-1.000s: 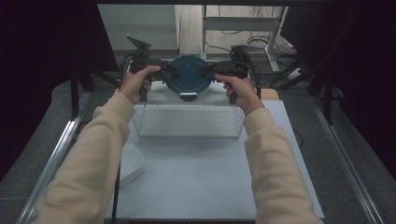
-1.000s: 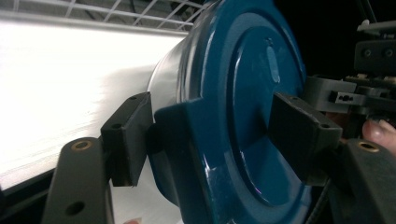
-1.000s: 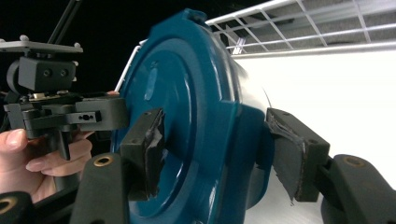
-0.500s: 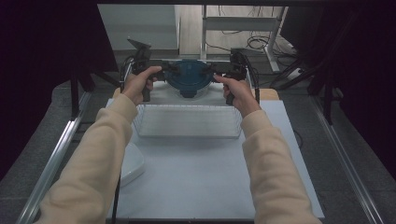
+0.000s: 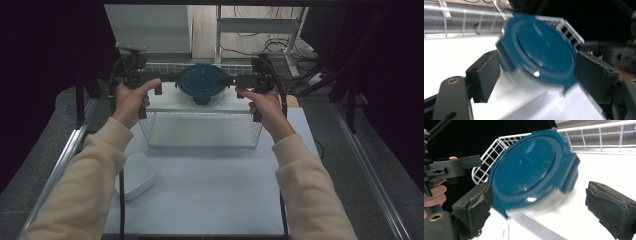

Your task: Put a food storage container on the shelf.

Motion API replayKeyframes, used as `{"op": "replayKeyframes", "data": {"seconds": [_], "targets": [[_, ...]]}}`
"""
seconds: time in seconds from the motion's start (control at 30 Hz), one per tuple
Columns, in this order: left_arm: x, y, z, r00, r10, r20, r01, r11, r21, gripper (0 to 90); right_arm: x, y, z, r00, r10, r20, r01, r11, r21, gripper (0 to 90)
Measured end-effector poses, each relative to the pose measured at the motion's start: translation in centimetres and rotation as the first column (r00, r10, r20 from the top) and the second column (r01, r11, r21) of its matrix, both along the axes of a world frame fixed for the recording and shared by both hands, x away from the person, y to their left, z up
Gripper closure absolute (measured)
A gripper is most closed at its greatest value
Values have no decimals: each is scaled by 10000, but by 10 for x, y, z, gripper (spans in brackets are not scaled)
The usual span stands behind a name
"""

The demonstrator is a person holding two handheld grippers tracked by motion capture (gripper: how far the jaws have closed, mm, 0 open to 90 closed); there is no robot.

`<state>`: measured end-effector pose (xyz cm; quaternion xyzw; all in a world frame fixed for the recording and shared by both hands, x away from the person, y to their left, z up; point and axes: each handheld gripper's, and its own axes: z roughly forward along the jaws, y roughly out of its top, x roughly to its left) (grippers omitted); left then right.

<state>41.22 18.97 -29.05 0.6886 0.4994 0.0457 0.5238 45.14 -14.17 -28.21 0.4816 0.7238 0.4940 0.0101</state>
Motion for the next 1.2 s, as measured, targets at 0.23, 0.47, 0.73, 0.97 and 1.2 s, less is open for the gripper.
{"op": "replayKeyframes", "data": {"seconds": [0.23, 0.47, 0.73, 0.97, 1.2], "targets": [[-53, -1, -8, 9960, -494, 738, 415, 9937, 1045, 232, -53, -22, 0, 9938, 388, 1037, -306, 9964, -796, 120], [-97, -8, -27, 9912, -843, 1024, 651, 9817, 1789, 234, -102, -37, -10, 9826, 672, 1729, -425, 9889, -1423, 133], [-141, -17, -62, 9836, -1229, 1320, 869, 9643, 2503, 240, -136, -49, -37, 9768, 1050, 1868, -755, 9845, -1586, 137], [-159, -19, -103, 9922, -1003, 744, 827, 9740, 2108, 249, -161, -58, -67, 9743, 1285, 1849, -1009, 9832, -1519, 143], [-169, -19, -132, 9932, -1144, 215, 1054, 9620, 2519, 254, -185, -62, -113, 9808, 1047, 1648, -785, 9842, -1584, 171]]}}
